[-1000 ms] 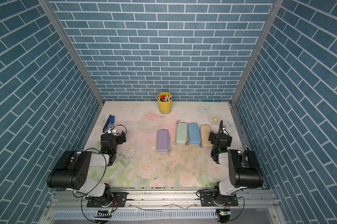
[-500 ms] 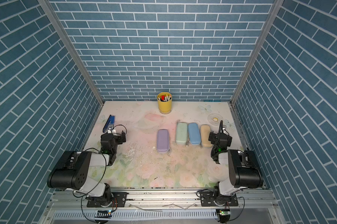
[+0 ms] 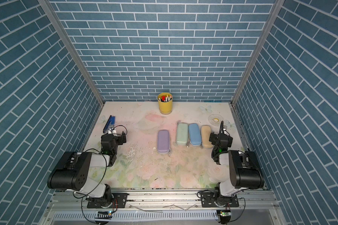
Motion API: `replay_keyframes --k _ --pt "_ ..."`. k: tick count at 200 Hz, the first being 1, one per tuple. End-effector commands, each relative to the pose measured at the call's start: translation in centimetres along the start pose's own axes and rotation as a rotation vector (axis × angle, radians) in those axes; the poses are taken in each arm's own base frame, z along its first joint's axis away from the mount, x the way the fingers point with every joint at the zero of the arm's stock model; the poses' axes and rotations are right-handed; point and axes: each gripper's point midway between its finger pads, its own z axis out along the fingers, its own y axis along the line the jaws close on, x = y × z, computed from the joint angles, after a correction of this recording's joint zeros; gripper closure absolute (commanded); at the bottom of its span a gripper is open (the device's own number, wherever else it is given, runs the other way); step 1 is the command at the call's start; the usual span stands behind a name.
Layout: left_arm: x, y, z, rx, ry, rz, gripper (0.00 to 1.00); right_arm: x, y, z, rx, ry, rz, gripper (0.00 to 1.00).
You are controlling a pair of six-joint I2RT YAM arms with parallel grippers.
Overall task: Put umbrellas into zippered umbrella sleeves
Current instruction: Reset both arms
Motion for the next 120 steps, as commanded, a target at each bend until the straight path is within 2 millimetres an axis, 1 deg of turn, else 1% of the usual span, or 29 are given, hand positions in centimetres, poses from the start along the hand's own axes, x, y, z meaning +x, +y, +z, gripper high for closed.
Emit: replay_keyframes --k 1,87,103,120 --pt "-0.56 -0.08 0.24 0.002 -0.006 -0.003 0.01 -0.90 -0.02 0.26 0.001 -0.023 -0.007 0.01" --pt "-0.64 -0.03 0.25 0.001 -0.008 -0.004 0.01 -0.88 -0.01 0.27 0.001 -0.022 -0.008 0.01" --pt "-0.62 -0.76 0.19 0.018 -0.007 0.028 0.01 -0.89 -0.05 0.27 0.001 -0.022 -0.007 0.01" --pt "-0.71 -0.81 0.19 -0.003 -0.010 0.044 0.01 -0.89 -0.01 0.25 0.001 -0.022 -0.007 0.01"
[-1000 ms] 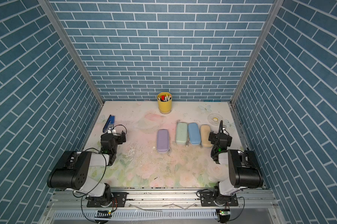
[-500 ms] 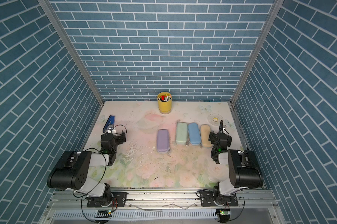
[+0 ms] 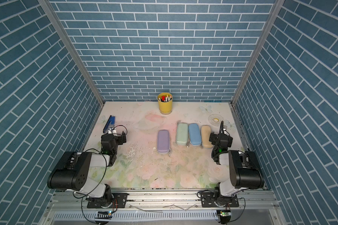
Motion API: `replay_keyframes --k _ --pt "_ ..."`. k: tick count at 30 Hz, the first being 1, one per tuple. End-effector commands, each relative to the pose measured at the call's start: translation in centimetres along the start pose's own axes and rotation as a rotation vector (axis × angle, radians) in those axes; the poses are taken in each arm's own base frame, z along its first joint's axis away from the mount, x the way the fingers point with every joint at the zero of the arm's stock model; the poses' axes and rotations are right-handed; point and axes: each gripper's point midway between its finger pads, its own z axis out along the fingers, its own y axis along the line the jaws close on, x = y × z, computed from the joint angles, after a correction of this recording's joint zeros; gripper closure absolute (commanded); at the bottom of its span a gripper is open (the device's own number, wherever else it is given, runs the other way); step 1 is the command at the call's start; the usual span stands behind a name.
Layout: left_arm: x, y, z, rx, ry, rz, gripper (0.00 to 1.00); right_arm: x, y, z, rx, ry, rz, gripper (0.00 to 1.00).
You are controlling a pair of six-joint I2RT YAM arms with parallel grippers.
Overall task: Put umbrellas into zippered umbrella sleeves
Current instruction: Reset both arms
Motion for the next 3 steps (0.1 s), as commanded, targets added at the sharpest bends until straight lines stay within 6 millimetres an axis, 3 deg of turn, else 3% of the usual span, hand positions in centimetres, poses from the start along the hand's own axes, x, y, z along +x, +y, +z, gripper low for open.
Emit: replay_keyframes --k 1,3 --pt "-0.58 -0.50 0.22 -0.004 -0.008 0.030 0.01 -0.86 -0.04 0.27 0.002 -0.021 -0.008 0.01" --pt "-0.62 -0.45 0.19 -0.005 -0.009 0.028 0.01 -0.90 -0.01 0.26 0.001 -0.022 -0.008 0.01"
